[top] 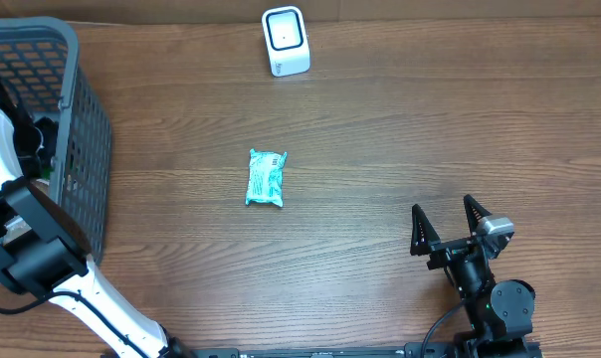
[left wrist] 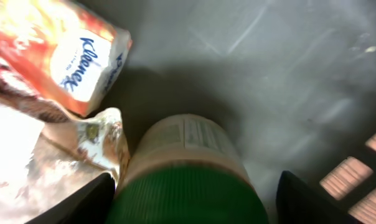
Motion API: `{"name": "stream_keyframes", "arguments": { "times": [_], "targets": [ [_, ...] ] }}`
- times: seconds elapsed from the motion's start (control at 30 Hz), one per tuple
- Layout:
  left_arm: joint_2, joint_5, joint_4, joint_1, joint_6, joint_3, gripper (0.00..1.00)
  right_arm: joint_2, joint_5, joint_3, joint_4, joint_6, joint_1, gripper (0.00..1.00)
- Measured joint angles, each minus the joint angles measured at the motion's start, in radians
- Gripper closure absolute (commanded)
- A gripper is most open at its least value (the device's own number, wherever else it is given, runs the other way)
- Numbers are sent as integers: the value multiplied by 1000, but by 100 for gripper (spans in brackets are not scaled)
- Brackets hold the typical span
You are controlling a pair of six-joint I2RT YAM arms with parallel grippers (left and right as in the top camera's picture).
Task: Scan the item barcode
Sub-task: 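Grasp the green-lidded jar in the basket with the left gripper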
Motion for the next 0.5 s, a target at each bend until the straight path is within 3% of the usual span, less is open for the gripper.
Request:
{"name": "stream_keyframes", "arguments": {
  "times": [0.2, 0.5],
  "targets": [
    [0, 21, -63, 0, 13, 79, 29, 0, 0, 0, 0, 0, 0, 0],
    [0, 21, -44, 0, 41, 16, 30, 0, 0, 0, 0, 0, 0, 0]
  ]
}}
